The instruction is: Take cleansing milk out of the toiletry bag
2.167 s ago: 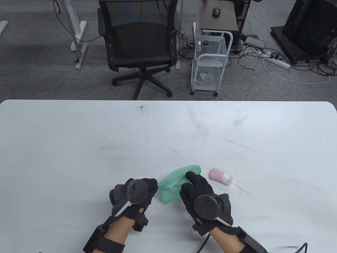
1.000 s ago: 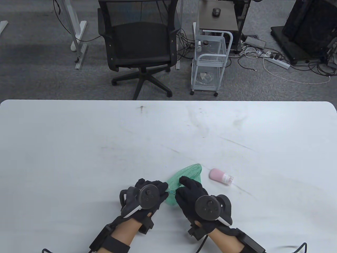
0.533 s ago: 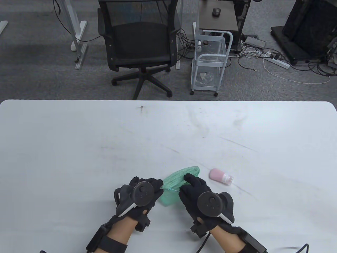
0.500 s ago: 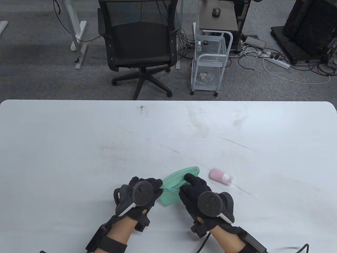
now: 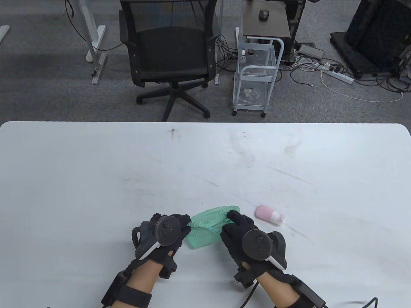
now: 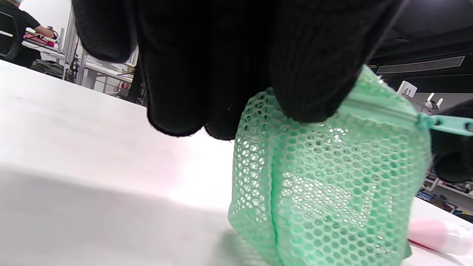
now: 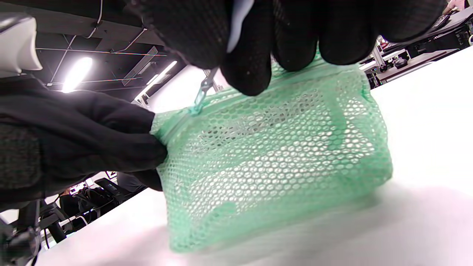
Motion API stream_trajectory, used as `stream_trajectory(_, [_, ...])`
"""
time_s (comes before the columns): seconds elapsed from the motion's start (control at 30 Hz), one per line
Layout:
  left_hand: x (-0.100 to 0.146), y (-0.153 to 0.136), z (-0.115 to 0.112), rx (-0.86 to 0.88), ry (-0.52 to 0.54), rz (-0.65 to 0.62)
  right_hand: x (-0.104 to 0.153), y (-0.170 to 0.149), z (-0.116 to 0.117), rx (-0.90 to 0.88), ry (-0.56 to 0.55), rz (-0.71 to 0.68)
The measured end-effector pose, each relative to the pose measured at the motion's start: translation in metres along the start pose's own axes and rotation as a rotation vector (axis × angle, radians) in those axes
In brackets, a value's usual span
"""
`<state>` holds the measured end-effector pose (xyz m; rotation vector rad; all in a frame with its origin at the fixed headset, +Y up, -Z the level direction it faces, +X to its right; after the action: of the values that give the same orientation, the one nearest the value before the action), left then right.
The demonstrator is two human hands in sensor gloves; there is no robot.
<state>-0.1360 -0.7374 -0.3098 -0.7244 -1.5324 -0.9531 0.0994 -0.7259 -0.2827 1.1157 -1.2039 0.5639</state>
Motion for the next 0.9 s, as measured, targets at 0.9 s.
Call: stream_trajectory(0.9, [-0.004, -0.027, 0.012, 0.016, 0.03, 0.086, -0.006, -0.018, -0.007, -0.058, 0.006, -0.002])
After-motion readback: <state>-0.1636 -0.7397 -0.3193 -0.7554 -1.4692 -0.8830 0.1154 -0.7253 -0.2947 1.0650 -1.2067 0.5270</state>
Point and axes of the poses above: the tracker on the back of each hand, its own y axis roughly to the thumb side, its own x axis roughly from the fingertips to the wrist, z = x × y, the point moved 4 cm from there along -x, roughly from the wrist to the fingertips, and after that the axes turned 9 degrees about x, right-handed, at the moved point
